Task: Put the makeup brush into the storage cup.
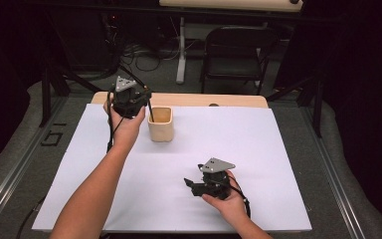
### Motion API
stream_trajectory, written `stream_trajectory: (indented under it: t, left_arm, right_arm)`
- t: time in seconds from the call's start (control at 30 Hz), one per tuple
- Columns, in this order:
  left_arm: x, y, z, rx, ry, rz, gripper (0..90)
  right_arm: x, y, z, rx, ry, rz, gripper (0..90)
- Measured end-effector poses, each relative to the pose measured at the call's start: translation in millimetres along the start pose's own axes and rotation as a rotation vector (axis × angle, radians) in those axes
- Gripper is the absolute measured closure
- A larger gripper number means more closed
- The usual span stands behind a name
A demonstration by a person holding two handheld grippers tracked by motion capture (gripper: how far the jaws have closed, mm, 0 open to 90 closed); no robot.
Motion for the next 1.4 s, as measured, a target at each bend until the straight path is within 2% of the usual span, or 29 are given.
stream_trajectory:
  t: [0.3,0.63,1.07,1.4]
  left_arm:
    - [10.5,1.3,2.1,0.011,-0.018,-0.007,83.8]
    - [25.0,11.2,5.2,0.032,-0.040,0.005,83.9]
    - [30.3,13.4,7.3,0.039,-0.060,0.003,83.8]
    - [35.5,14.0,10.9,0.073,-0.096,-0.004,83.9]
  right_arm:
    - [-0.3,-0.1,-0.1,0.001,0.005,-0.002,30.6]
    - [-0.7,0.0,-0.2,-0.002,0.006,-0.002,30.6]
    - [-0.7,0.0,-0.2,-0.004,0.007,-0.001,30.6]
    - [-0.7,-0.3,-0.1,-0.007,0.006,-0.003,30.6]
Point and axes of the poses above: each handheld gripper's, and its own axes: x roughly forward along the jaws, z roughly out of its underside, y roughly to its right, the point moved 3 cm from there along x, roughly forward along the jaws, and after that the axes turned 11 degrees about -y, right-handed, at the moved point
